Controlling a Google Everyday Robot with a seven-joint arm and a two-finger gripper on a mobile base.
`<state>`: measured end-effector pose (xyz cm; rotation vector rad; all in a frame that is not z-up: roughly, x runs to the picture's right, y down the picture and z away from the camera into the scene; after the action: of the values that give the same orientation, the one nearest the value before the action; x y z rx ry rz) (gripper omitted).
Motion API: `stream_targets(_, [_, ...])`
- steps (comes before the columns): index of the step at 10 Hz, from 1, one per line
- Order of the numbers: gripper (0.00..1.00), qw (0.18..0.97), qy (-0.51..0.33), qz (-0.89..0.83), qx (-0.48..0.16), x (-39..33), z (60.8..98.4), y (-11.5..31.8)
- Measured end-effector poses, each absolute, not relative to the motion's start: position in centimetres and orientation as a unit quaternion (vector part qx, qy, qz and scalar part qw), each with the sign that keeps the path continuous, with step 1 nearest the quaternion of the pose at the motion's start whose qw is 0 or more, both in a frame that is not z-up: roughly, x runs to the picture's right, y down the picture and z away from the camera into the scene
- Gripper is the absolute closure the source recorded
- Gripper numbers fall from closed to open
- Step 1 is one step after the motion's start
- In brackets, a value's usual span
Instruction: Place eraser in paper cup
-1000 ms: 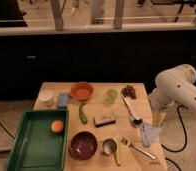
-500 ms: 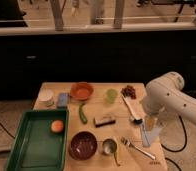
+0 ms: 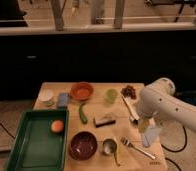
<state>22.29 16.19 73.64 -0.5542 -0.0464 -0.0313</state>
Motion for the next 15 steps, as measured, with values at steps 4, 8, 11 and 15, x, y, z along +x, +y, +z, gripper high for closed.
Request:
stream_targets(4, [0.2, 0.962, -0.037, -0.015, -0.271, 20.3, 75.6, 17.0])
stream_targets(8, [0.2, 0.962, -0.044, -0.017, -0.267, 19.1, 76.9, 17.6])
stream_targets(11, [0.2, 0.962, -0.053, -0.025, -0.268, 17.3, 77.9, 18.4])
stream_targets(15, [0.2, 0.961, -0.06, -0.043, -0.267, 15.6, 79.1, 19.0])
